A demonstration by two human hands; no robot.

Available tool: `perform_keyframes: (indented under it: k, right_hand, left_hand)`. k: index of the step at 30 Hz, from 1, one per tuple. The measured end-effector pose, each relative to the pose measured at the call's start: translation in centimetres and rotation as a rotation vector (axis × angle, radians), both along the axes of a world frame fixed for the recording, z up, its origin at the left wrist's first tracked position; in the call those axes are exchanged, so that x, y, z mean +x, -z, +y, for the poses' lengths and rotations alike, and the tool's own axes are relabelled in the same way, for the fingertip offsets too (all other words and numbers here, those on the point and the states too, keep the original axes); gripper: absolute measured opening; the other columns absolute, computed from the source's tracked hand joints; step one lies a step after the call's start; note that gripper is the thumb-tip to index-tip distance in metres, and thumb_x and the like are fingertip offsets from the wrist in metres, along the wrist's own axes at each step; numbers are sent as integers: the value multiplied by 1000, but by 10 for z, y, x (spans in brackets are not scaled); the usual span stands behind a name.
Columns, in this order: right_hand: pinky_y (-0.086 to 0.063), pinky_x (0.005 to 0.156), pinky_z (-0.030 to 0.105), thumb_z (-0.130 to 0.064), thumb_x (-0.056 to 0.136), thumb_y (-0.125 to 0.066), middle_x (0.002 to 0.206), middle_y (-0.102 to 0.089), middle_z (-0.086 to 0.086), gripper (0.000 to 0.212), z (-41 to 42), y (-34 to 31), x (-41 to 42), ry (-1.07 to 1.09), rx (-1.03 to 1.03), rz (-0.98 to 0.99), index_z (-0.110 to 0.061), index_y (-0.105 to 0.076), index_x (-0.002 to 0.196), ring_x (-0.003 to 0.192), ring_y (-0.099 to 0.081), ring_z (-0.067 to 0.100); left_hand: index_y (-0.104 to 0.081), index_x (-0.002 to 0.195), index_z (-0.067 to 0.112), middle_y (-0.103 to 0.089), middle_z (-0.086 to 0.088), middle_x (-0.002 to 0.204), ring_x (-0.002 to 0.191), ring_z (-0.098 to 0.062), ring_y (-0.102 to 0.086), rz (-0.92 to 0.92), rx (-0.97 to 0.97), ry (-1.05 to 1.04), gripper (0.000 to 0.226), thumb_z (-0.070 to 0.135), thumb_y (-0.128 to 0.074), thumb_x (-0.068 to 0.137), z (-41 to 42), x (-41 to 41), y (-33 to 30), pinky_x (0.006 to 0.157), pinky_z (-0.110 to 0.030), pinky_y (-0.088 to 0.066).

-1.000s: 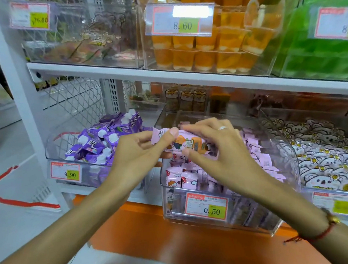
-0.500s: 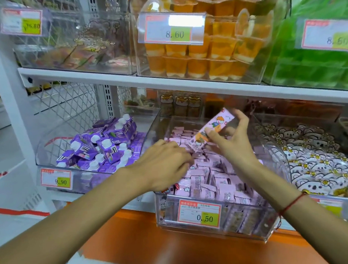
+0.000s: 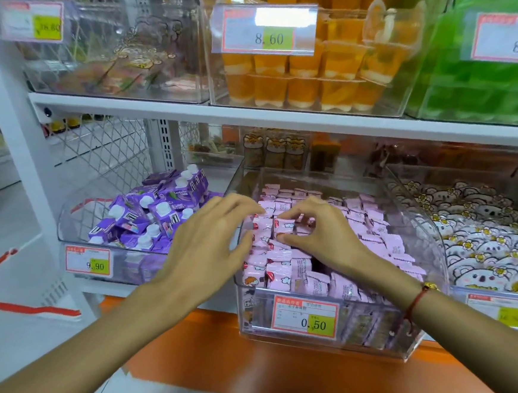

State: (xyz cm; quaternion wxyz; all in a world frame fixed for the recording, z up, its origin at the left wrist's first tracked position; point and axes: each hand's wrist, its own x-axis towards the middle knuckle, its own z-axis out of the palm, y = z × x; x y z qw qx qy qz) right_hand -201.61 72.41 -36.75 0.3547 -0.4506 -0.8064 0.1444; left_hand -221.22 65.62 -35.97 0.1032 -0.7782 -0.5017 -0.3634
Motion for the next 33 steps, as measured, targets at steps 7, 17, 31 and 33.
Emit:
perform_keyframes:
  k: [7,17,31,33]
  right_hand:
    - [-34,81,30,-26,98,-48,95,-54,-4,30,4,1,7,-169,-80,-306,-18,-64,122,94,-45,21]
    - [-46,75,31,-30,86,-66,99,-63,-1,25,31,-26,-3,30,-159,-394,-19,-67,109,85,-56,16]
    - [-43,58,11,-18,94,-52,81,-63,-9,12,9,-43,-4,230,137,332,-20,-64,92,69,-56,4]
    - [-49,65,15,-18,96,-51,82,-64,-7,13,-5,-51,0,342,181,589,-19,-63,92,72,-59,8]
  left_hand:
    - [-58,118,28,-62,20,105,86,3,-62,-594,-520,-38,33,33,-64,86,-6,-2,4,76,-30,-51]
    - [-64,108,25,-66,10,107,89,-12,-66,-639,-579,6,19,29,-60,90,-10,3,6,83,-44,-54]
    - [-55,119,31,-58,19,117,100,1,-56,-653,-415,-26,29,32,-58,90,-11,-1,0,89,-36,-49]
    - [-54,120,32,-57,17,118,103,1,-54,-667,-336,-9,33,26,-60,88,-11,1,-3,88,-35,-49]
